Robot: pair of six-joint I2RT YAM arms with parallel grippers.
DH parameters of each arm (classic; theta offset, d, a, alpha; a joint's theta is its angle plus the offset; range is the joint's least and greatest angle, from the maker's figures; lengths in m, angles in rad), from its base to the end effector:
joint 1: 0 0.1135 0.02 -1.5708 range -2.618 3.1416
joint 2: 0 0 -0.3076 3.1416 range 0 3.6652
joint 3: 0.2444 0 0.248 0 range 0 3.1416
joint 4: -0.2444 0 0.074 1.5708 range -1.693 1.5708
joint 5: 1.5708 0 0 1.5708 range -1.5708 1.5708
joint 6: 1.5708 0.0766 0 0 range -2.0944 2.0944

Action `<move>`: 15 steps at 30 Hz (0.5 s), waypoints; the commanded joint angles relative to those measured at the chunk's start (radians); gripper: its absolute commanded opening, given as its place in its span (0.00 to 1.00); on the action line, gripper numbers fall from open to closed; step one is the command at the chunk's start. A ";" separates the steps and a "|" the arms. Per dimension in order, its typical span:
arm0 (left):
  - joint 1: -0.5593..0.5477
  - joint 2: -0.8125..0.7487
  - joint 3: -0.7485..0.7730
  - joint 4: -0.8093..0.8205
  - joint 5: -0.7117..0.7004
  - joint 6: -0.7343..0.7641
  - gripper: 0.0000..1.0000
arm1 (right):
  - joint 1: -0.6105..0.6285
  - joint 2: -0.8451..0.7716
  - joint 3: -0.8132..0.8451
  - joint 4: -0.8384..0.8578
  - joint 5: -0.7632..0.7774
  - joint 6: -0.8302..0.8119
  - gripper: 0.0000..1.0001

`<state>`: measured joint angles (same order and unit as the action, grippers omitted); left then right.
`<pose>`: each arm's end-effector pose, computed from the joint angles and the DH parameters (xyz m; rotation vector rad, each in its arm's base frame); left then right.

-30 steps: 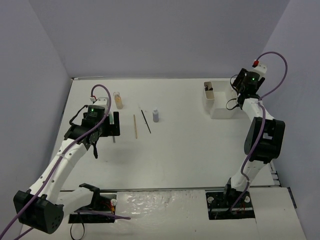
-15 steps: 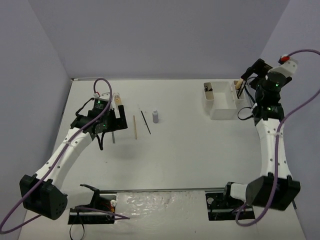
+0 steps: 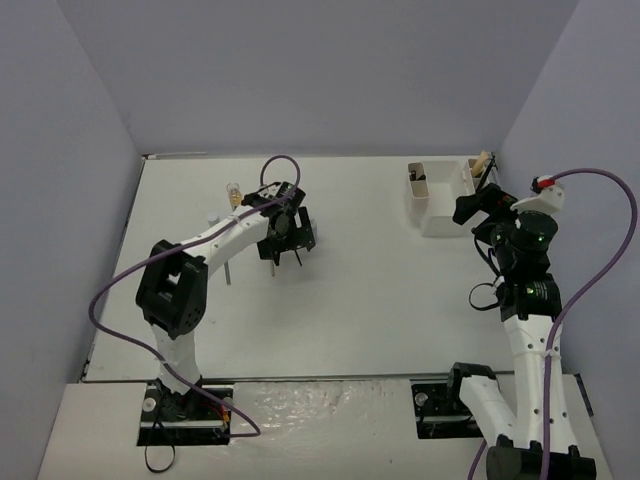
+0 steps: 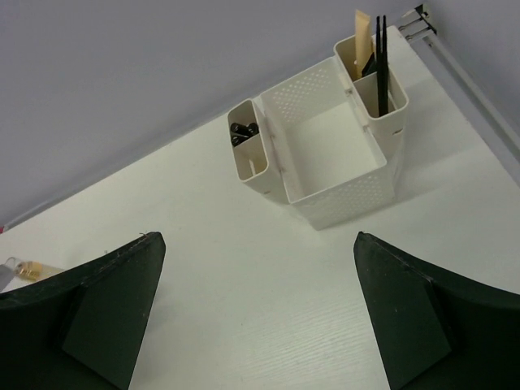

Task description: Organize the makeup

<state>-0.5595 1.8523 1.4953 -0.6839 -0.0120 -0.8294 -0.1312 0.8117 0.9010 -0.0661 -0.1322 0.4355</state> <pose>0.3632 -0.2264 0.2512 -0.3663 2.6656 -0.4548 0.1922 -0.0152 0.4214 0.3334 1.5217 0.3428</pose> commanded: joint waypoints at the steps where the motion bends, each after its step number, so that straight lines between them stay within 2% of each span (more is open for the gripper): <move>1: -0.014 0.053 0.081 -0.030 -0.053 -0.102 0.83 | 0.053 -0.035 0.007 0.069 0.017 -0.014 0.99; 7: -0.016 0.077 0.037 0.041 -0.092 -0.153 0.64 | 0.106 -0.065 -0.022 0.031 0.080 -0.051 1.00; 15: -0.032 0.144 0.075 0.037 -0.130 -0.206 0.36 | 0.125 -0.084 -0.033 0.022 0.116 -0.073 1.00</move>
<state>-0.5751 1.9868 1.5087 -0.6566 -0.0980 -0.9841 -0.0132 0.7370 0.8635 -0.0931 -0.0605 0.3883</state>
